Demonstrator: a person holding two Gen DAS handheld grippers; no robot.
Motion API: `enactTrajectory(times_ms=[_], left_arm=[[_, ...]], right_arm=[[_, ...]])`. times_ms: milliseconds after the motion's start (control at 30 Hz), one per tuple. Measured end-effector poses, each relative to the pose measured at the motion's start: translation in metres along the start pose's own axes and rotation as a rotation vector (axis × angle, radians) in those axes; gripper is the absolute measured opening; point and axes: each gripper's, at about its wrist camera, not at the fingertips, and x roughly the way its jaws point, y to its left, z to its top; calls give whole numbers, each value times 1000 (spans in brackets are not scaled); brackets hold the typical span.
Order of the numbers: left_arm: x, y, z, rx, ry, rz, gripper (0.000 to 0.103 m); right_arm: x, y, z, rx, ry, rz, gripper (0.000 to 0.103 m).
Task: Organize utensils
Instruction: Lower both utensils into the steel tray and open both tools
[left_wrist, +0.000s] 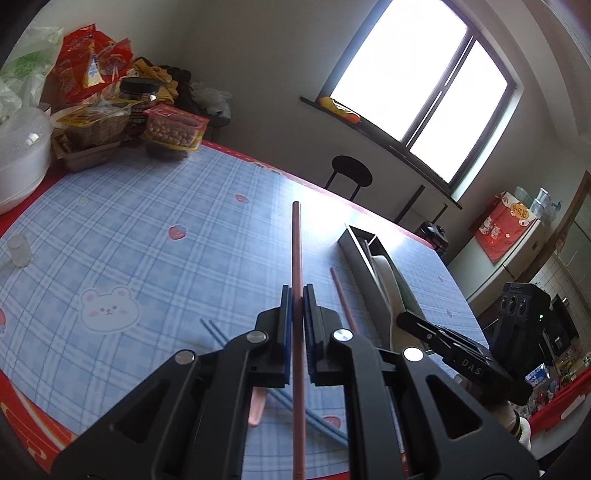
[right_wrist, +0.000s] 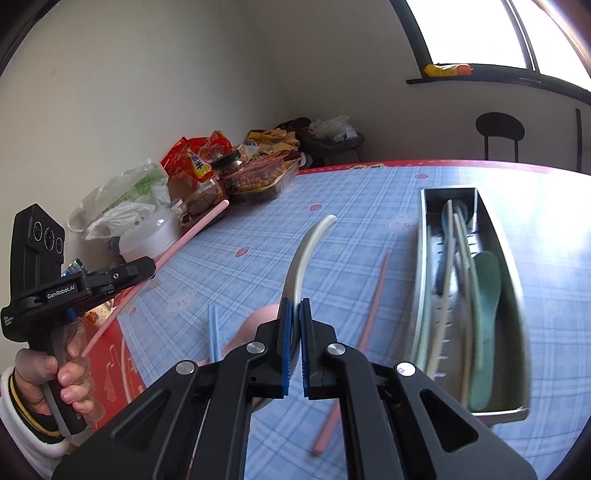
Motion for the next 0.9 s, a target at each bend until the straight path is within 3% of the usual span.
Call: enactTrajectory(times_ms=[167,333,467,633,900], left_arm=[[35,-44,11,17,18,-64,10],[79,-89,17,45,57,-113,10],[116,-112,17,4,87,-168,10],[157,-132,9,-37,135,-203,10],[200,-143,-2,-85,181,-187,10]], right_arm=[[-14,-46,21,7,-22,-77,5],[-19,-90,18,58,-15,-103,5],[-16,-105,13,46,8,-171,5],[-8,-113,10,32,54,-197,5],[4,-114,5,37,91,-203,5]])
